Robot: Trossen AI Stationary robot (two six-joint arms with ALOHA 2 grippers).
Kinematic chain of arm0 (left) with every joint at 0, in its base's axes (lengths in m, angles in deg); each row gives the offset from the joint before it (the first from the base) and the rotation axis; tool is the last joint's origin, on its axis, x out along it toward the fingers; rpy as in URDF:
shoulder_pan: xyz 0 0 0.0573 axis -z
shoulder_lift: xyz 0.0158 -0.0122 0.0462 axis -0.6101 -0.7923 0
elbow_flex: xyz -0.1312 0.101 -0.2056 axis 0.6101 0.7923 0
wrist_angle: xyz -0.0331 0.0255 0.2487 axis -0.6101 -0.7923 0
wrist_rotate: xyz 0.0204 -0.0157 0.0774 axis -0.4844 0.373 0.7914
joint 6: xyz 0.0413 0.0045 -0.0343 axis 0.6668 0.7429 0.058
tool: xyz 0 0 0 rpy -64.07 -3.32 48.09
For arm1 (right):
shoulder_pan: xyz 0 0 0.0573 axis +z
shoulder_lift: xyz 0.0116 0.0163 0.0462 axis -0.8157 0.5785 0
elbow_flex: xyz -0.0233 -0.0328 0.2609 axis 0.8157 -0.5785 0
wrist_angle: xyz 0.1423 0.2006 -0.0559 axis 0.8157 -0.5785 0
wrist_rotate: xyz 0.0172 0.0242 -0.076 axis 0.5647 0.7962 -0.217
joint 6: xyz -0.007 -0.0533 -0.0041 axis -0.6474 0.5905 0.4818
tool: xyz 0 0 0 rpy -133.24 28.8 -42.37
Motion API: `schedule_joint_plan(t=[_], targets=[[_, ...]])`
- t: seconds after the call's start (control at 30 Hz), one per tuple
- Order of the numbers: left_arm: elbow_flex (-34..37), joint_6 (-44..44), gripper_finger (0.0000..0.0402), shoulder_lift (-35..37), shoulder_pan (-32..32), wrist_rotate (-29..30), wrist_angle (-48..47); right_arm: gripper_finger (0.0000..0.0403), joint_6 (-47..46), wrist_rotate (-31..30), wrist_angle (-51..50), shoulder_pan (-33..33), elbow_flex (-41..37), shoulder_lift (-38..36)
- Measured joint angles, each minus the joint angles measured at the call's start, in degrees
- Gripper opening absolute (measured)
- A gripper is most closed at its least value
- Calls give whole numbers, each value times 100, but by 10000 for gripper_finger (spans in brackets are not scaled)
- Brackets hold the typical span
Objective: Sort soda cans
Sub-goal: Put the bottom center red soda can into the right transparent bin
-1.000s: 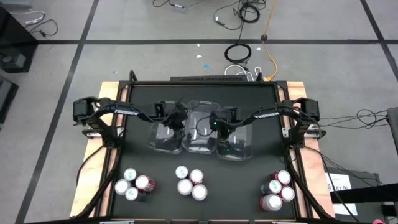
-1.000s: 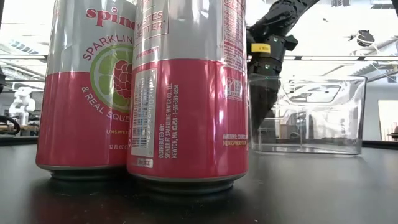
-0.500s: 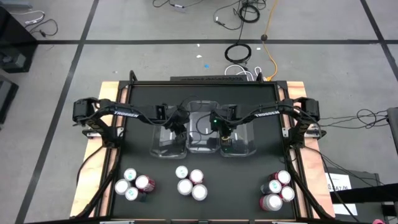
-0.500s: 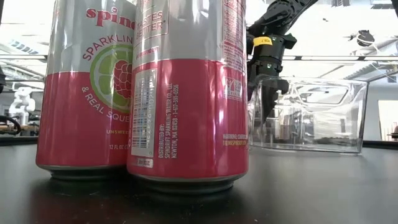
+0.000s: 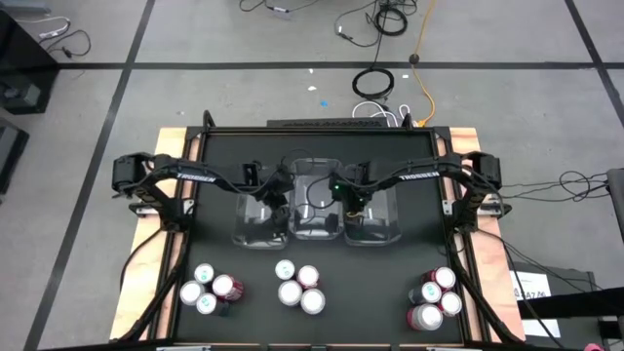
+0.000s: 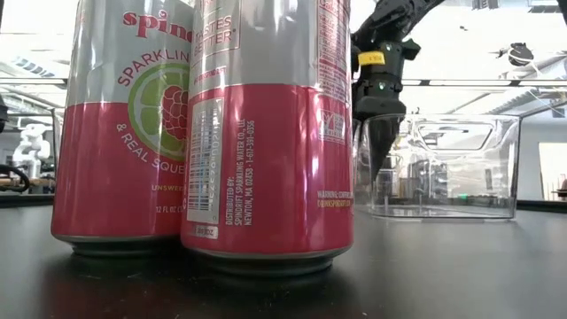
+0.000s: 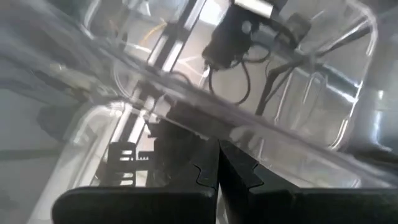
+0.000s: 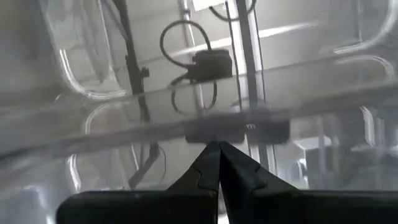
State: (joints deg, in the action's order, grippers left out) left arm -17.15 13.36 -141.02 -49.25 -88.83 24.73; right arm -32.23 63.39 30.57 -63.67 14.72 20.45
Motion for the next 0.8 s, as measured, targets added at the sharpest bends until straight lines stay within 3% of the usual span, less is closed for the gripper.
schedule_joint_plan(t=[0.23,0.37,0.63,0.8], targets=[[0,8,11,522,-191,2,-463,0,21,9,-931,4,742,-8],[0,-4,11,1019,-325,3,-1042,0,-315,10,-1385,10,796,-265],[2,-205,11,2217,-297,41,-1927,0,-1355,-44,-1734,257,796,-1681],[2,-650,11,2912,-117,58,-2131,0,-2030,-799,-1795,719,796,-2563]])
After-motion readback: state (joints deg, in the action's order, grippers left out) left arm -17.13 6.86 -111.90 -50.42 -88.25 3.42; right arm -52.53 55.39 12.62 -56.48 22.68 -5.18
